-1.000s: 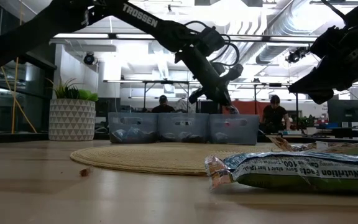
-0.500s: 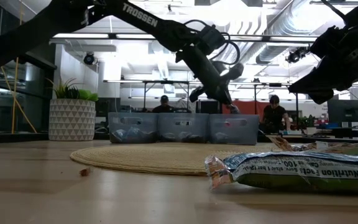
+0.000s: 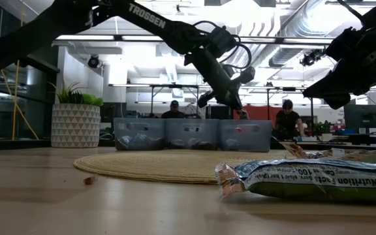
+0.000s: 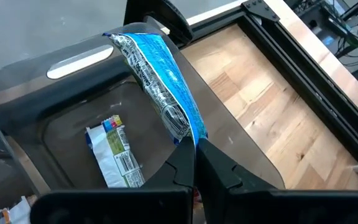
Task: Pick and place Granola Bars by type
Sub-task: Put the blue granola bar into the right black bin
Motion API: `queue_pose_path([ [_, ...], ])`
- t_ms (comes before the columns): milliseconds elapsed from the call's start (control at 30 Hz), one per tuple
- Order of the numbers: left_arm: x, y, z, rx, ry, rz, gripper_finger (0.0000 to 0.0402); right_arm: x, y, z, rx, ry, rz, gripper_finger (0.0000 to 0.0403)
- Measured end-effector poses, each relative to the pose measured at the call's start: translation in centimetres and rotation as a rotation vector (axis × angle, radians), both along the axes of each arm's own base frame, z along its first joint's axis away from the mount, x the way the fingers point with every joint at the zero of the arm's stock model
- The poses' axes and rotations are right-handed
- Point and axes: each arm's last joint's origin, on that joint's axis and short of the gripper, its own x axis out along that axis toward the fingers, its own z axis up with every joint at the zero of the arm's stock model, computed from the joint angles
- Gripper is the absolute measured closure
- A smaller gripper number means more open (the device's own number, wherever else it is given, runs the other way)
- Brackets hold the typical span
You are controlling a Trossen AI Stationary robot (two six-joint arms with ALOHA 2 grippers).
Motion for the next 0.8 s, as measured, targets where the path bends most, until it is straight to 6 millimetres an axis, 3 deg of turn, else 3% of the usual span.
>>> queue_pose_path([
  [800, -0.4, -0.39, -0.61, -0.138, 0.024, 0.022, 0.0401, 0.0, 0.0, -0.05, 0.0, 0.002, 0.0, 0.0402],
])
